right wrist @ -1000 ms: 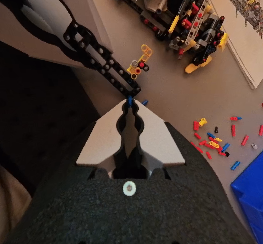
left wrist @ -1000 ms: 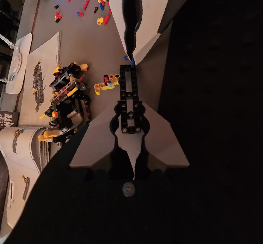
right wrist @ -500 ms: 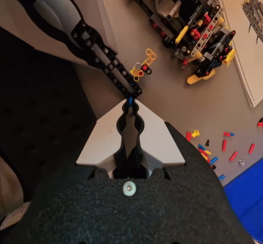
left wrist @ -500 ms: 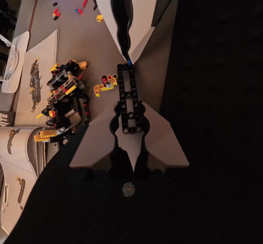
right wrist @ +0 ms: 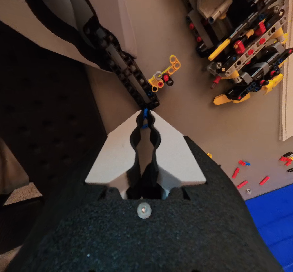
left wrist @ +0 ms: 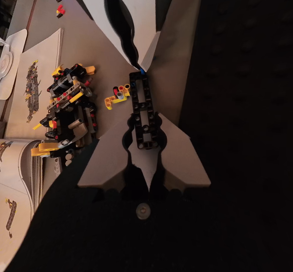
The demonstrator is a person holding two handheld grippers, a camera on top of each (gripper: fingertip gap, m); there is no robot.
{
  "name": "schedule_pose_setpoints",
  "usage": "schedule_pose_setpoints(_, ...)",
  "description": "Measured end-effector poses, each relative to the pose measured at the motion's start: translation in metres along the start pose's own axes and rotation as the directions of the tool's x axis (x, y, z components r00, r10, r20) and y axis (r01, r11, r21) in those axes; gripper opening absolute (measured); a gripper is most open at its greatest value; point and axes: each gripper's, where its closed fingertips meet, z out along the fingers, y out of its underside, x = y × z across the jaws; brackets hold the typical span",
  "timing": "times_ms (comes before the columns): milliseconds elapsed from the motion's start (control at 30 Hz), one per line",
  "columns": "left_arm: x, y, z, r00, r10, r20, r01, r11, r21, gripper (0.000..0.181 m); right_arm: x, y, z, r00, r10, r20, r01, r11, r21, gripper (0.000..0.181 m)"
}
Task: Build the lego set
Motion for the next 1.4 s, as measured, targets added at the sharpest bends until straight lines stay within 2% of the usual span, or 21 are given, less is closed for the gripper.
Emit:
schedule_pose_setpoints(33, 0.0, 0.0, 0.0, 1.0, -0.005, -0.002, 0.005, 1.0, 0.0, 0.027, 0.0, 0.0, 0.0, 1.0, -0.014, 0.0, 0.014, 1.0, -0.014, 0.004)
schedule_pose_setpoints(167, 0.0, 0.0, 0.0, 1.0, -0.021, -0.008, 0.021, 1.0, 0.008, 0.027, 0.0, 0.002, 0.0, 0.999, -0.039, 0.003, 0.039, 0.999, 0.002, 0.004)
schedule_pose_setpoints(367, -0.001, 0.001, 0.0, 0.999, -0.034, -0.009, 0.034, 0.999, 0.011, 0.027, 0.001, 0.001, 0.001, 0.984, -0.176, -0.006, 0.176, 0.984, 0.01, 0.004)
schedule_pose_setpoints(567, -0.001, 0.001, 0.001, 0.999, -0.04, -0.011, 0.04, 0.999, 0.013, 0.027, 0.001, 0.001, 0.001, 0.932, -0.361, -0.019, 0.36, 0.933, -0.025, 0.004)
schedule_pose_setpoints(733, -0.001, 0.001, 0.001, 0.999, -0.05, -0.017, 0.05, 0.999, 0.017, 0.027, 0.002, 0.0, 0.001, 0.899, -0.434, -0.049, 0.432, 0.9, -0.051, 0.004)
schedule_pose_setpoints(833, -0.002, 0.001, 0.001, 0.998, -0.057, -0.015, 0.057, 0.998, 0.019, 0.027, 0.002, -0.001, 0.002, 0.915, -0.396, -0.071, 0.393, 0.918, -0.051, 0.004)
schedule_pose_setpoints(1000, -0.002, 0.001, 0.0, 0.998, -0.055, -0.005, 0.055, 0.998, 0.019, 0.027, 0.002, -0.004, 0.003, 0.978, -0.198, -0.073, 0.2, 0.979, 0.03, 0.004)
schedule_pose_setpoints(1167, -0.003, 0.001, 0.001, 0.998, -0.066, -0.007, 0.066, 0.998, 0.021, 0.027, -0.003, -0.012, 0.012, 0.984, -0.166, -0.064, 0.171, 0.981, 0.095, 0.005)
schedule_pose_setpoints(1267, -0.003, 0.001, 0.001, 0.998, -0.064, 0.0, 0.064, 0.998, 0.022, 0.027, -0.003, -0.012, 0.01, 0.997, -0.07, -0.032, 0.075, 0.981, 0.177, 0.006)
schedule_pose_setpoints(1367, -0.004, 0.002, 0.001, 0.995, -0.095, -0.033, 0.096, 0.995, 0.036, 0.027, 0.002, -0.01, 0.003, 0.995, -0.089, -0.039, 0.097, 0.956, 0.276, 0.005)
schedule_pose_setpoints(1400, -0.006, 0.003, 0.001, 0.994, -0.107, -0.037, 0.108, 0.993, 0.039, 0.027, 0.007, -0.005, -0.001, 0.999, -0.035, -0.011, 0.036, 0.953, 0.3, 0.005)
